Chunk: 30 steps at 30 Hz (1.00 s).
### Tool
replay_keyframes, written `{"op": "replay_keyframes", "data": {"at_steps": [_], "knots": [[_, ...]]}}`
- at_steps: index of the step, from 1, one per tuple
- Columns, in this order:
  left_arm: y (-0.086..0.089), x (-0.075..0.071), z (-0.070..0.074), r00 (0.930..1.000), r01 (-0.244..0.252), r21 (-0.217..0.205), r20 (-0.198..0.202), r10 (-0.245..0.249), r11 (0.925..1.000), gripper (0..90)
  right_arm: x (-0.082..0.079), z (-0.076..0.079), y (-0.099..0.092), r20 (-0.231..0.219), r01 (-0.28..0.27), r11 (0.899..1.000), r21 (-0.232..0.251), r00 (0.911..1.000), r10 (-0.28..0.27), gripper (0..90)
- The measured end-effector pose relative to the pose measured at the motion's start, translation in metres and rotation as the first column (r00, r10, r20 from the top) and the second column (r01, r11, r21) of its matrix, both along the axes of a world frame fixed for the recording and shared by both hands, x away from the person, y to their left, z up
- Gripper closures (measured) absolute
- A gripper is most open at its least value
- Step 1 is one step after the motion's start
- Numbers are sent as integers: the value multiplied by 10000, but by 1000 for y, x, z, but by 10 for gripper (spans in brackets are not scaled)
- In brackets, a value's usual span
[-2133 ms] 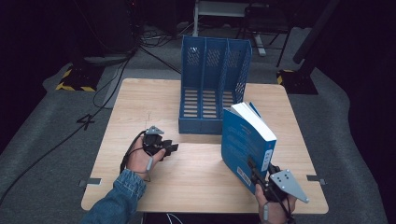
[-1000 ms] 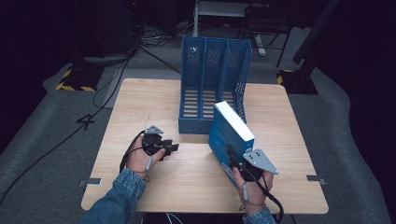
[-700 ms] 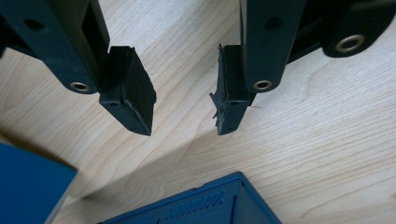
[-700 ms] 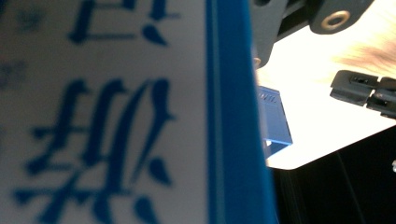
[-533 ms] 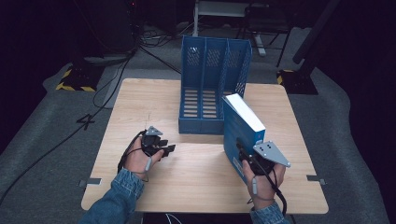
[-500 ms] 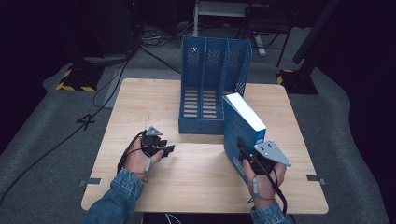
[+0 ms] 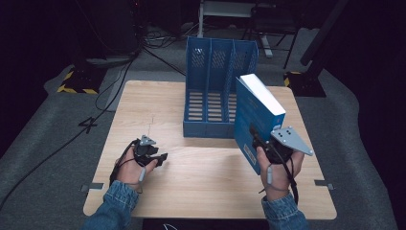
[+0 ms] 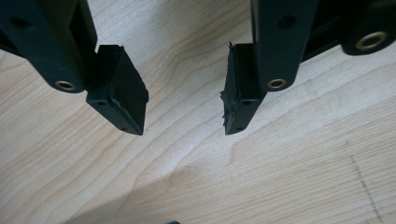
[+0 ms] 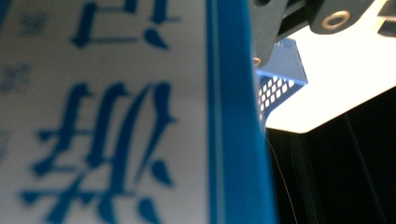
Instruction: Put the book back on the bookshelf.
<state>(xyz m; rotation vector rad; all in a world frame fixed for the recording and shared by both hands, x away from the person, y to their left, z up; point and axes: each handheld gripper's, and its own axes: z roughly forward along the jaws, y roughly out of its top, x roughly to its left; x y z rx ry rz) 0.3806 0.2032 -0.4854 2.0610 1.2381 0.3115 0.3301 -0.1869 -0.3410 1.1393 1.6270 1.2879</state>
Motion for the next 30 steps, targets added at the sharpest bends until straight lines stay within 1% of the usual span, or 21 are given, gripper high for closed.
{"op": "replay_keyframes", "data": {"at_steps": [1, 2, 3, 5, 8, 9, 10, 11, 12, 13, 14, 18, 19, 21, 22, 26, 28, 29, 30], "knots": [[0, 0, 0, 10000, 0, 0, 0, 0, 10000, 487, 2, 3, 0, 54, -17, 10000, 44, 10000, 16, 617], [4, -2, -2, 9998, -188, 162, 95, 186, 9997, 478, 4, 6, 0, 27, -1, 9999, 124, 10000, 1, 617], [7, -3, -3, 9996, -253, 220, 116, 251, 9994, 472, 5, 9, 0, -36, -32, 9998, 204, 10000, 32, 617], [12, -4, -5, 9990, -373, 412, 256, 362, 9985, 453, 9, 14, 1, -25, -53, 9995, 322, 10000, 54, 617], [18, -7, -7, 9978, -600, 689, 338, 577, 9958, 424, 16, 21, 4, 40, -48, 9995, 306, 10000, 47, 617], [18, -7, -7, 9978, -600, 689, 338, 577, 9958, 415, 16, 21, 4, 40, -48, 9995, 306, 10000, 47, 617], [21, -8, -9, 9964, -776, 812, 412, 745, 9937, 405, 23, 25, 6, 102, -62, 9994, 327, 9999, 59, 617], [21, -8, -9, 9964, -776, 812, 412, 745, 9937, 392, 23, 25, 6, 102, -62, 9994, 327, 9999, 59, 617], [25, -9, -10, 9957, -866, 976, 427, 828, 9914, 378, 29, 28, 7, 137, -31, 9993, 384, 9999, 26, 617], [25, -9, -10, 9957, -866, 976, 427, 828, 9914, 370, 29, 28, 7, 137, -31, 9993, 384, 9999, 26, 617], [27, -10, -12, 9957, -865, 1088, 426, 823, 9903, 370, 32, 29, 7, 127, -16, 9994, 350, 9999, 11, 617], [31, -11, -15, 9926, -1069, 1006, 677, 1004, 9892, 325, 43, 34, 8, 225, 39, 9991, 424, 9997, -48, 617], [32, -11, -16, 9924, -1073, 983, 710, 1005, 9894, 306, 46, 35, 8, 253, 17, 9989, 462, 9997, -29, 617], [34, -10, -19, 9904, -1117, 879, 917, 1036, 9898, 263, 53, 37, 9, 234, -13, 9981, 610, 9997, -1, 617], [34, -10, -19, 9900, -1150, 871, 916, 1070, 9895, 245, 56, 39, 10, 193, 21, 9979, 649, 9998, -33, 617], [33, -10, -19, 9898, -1189, 861, 893, 1112, 9892, 237, 71, 43, 13, 128, 114, 9984, 551, 9998, -121, 617], [33, -10, -19, 9898, -1188, 858, 894, 1111, 9892, 237, 81, 45, 15, 75, 180, 9986, 495, 9998, -184, 617], [33, -10, -19, 9898, -1188, 858, 894, 1111, 9892, 236, 81, 45, 15, 75, 180, 9986, 495, 9998, -184, 617], [33, -10, -19, 9898, -1190, 864, 894, 1113, 9891, 236, 90, 45, 17, 56, 203, 9986, 488, 9998, -206, 617]]}}
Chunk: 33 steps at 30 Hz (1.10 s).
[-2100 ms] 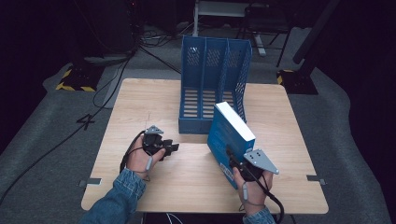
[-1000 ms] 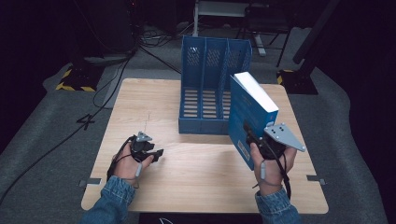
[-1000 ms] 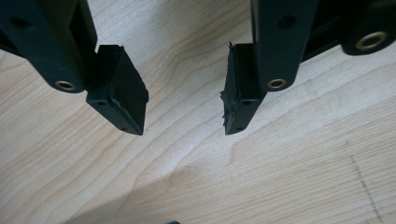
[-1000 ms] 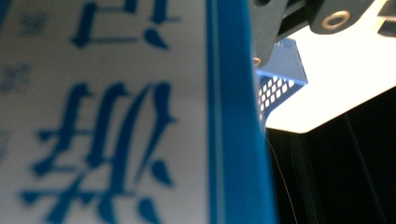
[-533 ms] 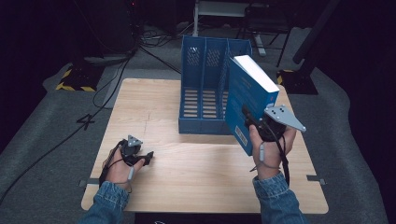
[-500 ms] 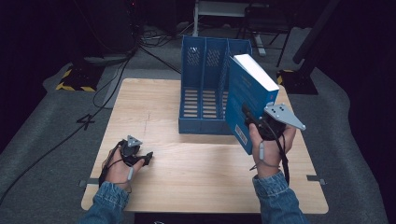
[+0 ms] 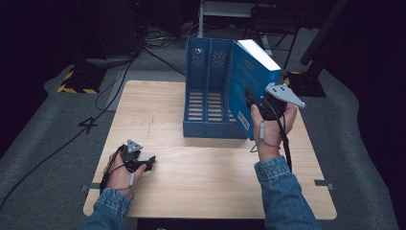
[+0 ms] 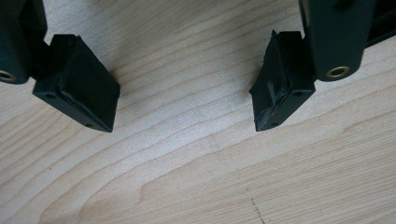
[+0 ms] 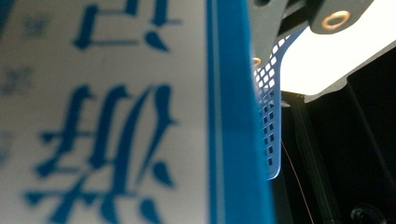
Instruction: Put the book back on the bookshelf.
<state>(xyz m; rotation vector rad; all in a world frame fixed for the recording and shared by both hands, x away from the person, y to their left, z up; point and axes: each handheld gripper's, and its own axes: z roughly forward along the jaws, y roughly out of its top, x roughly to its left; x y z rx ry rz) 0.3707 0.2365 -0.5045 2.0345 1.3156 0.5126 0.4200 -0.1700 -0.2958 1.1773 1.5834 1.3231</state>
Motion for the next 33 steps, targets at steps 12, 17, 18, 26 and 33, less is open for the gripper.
{"op": "replay_keyframes", "data": {"at_steps": [12, 17, 18, 26, 33], "knots": [[-1, 2, 0, 10000, -56, 2, 3, 56, 10000, 235, 43, -4, 0, -212, 426, 9991, 39, 9989, -425, 617], [-1, 2, 0, 10000, -72, -13, 0, 72, 10000, 236, 57, -8, -3, -300, 685, 9976, 116, 9972, -681, 617], [-1, 2, 0, 10000, -76, -19, 0, 76, 10000, 236, 59, -8, -3, -326, 723, 9973, 95, 9969, -720, 618], [0, 1, 0, 10000, -55, 3, 0, 55, 10000, 236, 85, -8, -3, -353, 1045, 9945, -14, 9939, -1045, 617], [0, 0, 0, 9999, -113, -33, -15, 112, 9999, 236, 102, -10, -3, -351, 1066, 9943, -2, 9937, -1066, 617]]}}
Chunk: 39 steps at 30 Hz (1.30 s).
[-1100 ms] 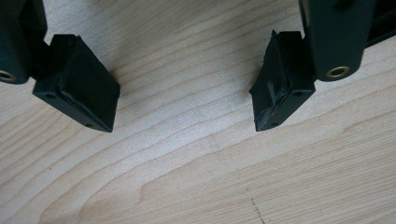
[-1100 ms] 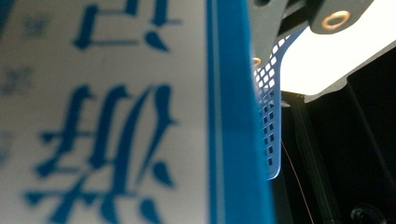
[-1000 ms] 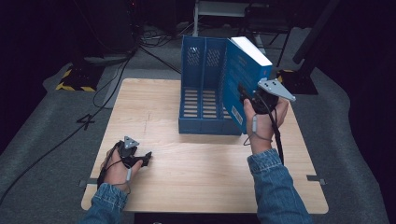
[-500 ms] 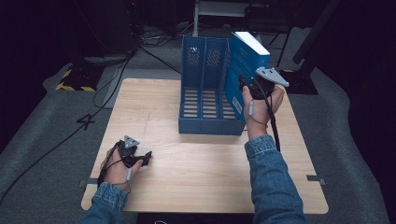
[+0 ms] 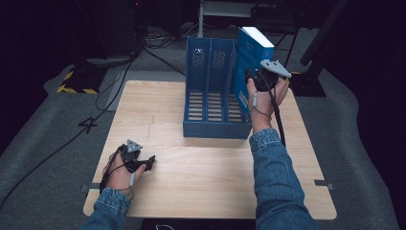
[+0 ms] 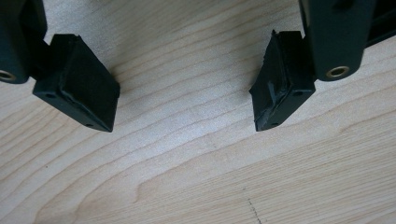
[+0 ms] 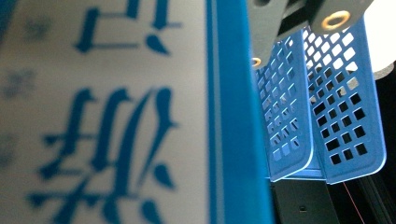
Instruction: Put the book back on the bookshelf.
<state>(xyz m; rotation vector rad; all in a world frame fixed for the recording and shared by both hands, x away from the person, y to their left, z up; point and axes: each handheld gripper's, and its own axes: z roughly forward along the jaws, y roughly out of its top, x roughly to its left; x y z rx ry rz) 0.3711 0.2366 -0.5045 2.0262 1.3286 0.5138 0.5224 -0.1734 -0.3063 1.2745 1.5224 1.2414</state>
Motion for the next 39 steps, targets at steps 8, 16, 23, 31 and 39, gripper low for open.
{"op": "replay_keyframes", "data": {"at_steps": [8, 16, 23, 31, 39], "knots": [[0, -1, 0, 10000, -43, 1, 0, 43, 10000, 238, 22, -7, 3, -155, -78, 9999, 89, 9998, 79, 618], [0, -3, 0, 9999, -109, 26, 4, 109, 9999, 239, 35, -23, 5, -523, -64, 9999, 104, 9986, 69, 617], [0, -3, 0, 9999, -147, 39, 18, 147, 9999, 238, 42, -37, 7, -695, -188, 9997, 124, 9974, 196, 617], [-1, -4, 0, 9999, -130, 48, 41, 130, 9999, 239, 45, -52, 13, -412, -175, 9997, -147, 9990, 169, 616], [-1, -4, 0, 9999, -112, 21, 5, 112, 9999, 238, 53, -66, 24, -419, -269, 9989, -388, 9988, 253, 609]]}}
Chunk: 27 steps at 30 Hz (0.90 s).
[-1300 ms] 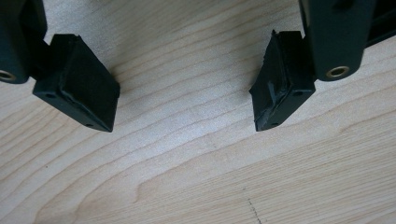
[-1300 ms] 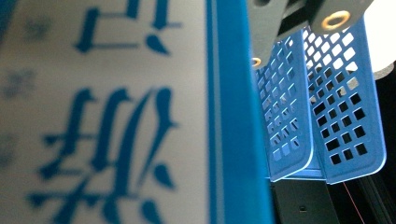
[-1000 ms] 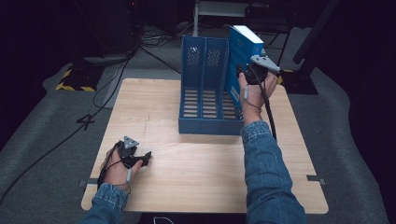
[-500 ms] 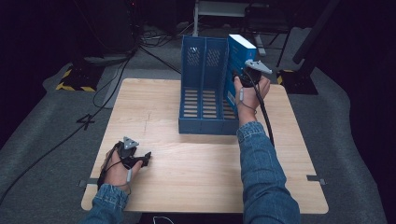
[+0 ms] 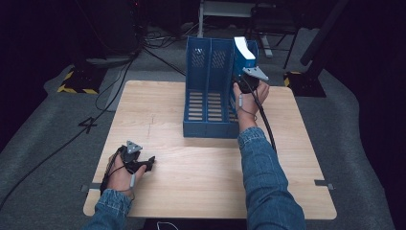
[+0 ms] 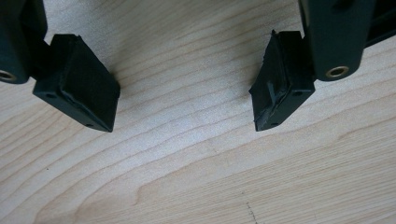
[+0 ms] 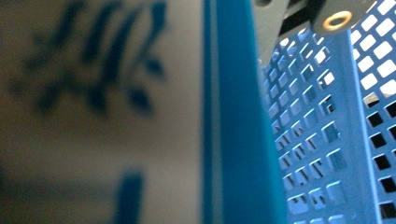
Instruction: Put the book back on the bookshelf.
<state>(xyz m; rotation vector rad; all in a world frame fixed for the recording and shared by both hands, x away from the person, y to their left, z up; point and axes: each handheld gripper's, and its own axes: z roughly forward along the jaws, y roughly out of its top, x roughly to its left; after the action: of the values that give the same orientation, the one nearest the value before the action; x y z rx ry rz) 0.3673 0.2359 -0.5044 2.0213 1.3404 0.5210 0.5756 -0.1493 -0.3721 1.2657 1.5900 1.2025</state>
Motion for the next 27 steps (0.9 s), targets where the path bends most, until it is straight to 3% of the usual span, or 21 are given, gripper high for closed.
{"op": "replay_keyframes", "data": {"at_steps": [11, 14, 16, 27], "knots": [[-1, 0, 0, 10000, -60, 25, 10, 60, 10000, 237, 3, -12, 2, -447, -37, 9997, -247, 9990, 26, 607], [-2, 0, 0, 10000, -75, 20, 36, 75, 10000, 238, 4, -21, 1, -1205, -30, 9991, -420, 9927, -20, 607], [-2, 0, 0, 10000, -81, 17, 28, 81, 10000, 238, 2, -28, -1, -1098, -58, 10000, 30, 9939, 61, 607], [-2, 0, 0, 10000, -51, 43, 10, 51, 10000, 237, -2, -34, 6, -831, 392, 9992, 48, 9958, -387, 608]]}}
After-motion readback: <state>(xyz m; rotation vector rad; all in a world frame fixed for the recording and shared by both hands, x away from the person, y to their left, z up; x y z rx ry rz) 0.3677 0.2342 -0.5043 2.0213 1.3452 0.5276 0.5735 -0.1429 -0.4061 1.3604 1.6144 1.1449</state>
